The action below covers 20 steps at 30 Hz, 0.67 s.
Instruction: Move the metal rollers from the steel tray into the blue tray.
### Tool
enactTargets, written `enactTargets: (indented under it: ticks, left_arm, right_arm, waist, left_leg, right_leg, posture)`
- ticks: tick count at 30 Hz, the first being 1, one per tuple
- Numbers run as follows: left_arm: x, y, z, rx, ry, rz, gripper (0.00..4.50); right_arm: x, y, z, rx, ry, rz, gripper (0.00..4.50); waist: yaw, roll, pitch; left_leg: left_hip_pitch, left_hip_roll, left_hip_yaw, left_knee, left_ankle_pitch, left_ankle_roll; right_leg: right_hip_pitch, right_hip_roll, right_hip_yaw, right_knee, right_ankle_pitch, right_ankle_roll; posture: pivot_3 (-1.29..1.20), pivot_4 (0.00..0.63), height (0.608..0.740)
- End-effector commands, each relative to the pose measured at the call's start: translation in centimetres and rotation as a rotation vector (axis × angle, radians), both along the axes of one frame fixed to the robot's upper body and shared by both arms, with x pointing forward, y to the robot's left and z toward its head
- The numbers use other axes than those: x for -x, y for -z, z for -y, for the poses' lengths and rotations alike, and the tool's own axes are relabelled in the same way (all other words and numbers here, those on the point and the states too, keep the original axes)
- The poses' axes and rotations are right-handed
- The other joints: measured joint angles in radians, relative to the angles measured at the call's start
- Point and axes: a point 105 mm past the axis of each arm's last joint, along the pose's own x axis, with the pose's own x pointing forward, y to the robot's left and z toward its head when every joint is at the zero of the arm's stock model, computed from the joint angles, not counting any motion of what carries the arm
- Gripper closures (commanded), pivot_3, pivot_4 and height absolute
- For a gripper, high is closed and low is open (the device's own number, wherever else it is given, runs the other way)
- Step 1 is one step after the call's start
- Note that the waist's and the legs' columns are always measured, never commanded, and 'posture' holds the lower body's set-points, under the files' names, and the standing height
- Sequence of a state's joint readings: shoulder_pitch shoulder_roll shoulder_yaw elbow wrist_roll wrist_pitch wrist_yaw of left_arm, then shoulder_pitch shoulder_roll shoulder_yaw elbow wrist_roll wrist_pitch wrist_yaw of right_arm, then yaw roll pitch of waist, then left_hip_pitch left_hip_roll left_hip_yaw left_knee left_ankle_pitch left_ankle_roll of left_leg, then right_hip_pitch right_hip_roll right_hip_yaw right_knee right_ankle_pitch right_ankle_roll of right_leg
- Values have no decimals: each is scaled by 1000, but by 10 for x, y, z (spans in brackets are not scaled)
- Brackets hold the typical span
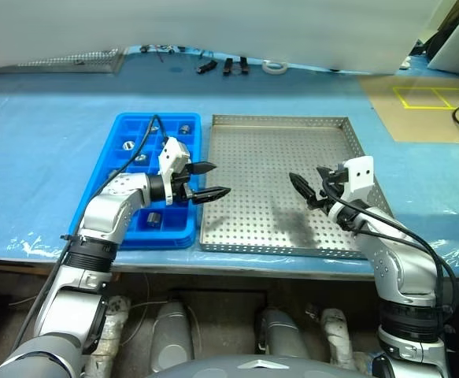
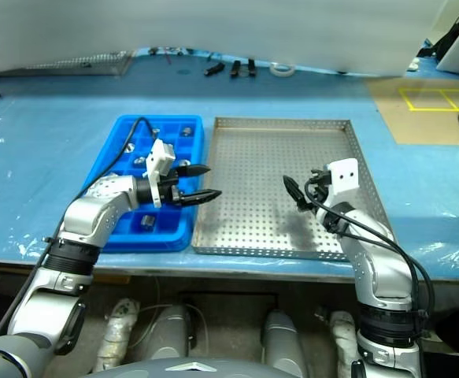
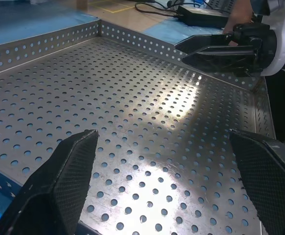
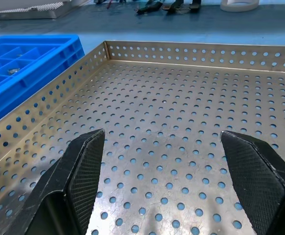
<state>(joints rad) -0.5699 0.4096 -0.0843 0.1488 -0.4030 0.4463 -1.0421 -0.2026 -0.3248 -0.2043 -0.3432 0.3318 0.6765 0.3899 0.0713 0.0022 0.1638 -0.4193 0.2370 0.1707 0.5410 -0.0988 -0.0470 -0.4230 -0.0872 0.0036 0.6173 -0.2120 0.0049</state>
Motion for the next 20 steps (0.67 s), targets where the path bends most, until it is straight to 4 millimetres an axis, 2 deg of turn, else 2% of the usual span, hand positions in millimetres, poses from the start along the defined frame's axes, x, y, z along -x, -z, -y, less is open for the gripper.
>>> enactTargets:
  ticks: [1,7,20]
  left_arm:
    - [1,-12,-2,17,-1,46,0]
    - [-1,-16,-3,39,-20,51,0]
    - [-3,-17,-6,13,-17,55,0]
  right_arm:
    - [-1,-14,1,2,-8,57,524]
    - [-4,-19,3,6,-3,68,524]
    - [-2,-14,0,-14,10,60,524]
  waist:
    - [0,0,0]
    - [0,0,0]
    - [0,0,0]
  left_leg:
    - [0,0,0,0,0,0]
    - [-1,0,0,0,0,0]
    - [-1,0,2,-4,-1,1]
  right_leg:
    - [0,0,0,0,0,0]
    - [0,0,0,-2,0,0]
    - [0,0,0,-7,0,0]
  posture:
    - [-67,150,740]
    - [-77,150,740]
    - [-83,150,740]
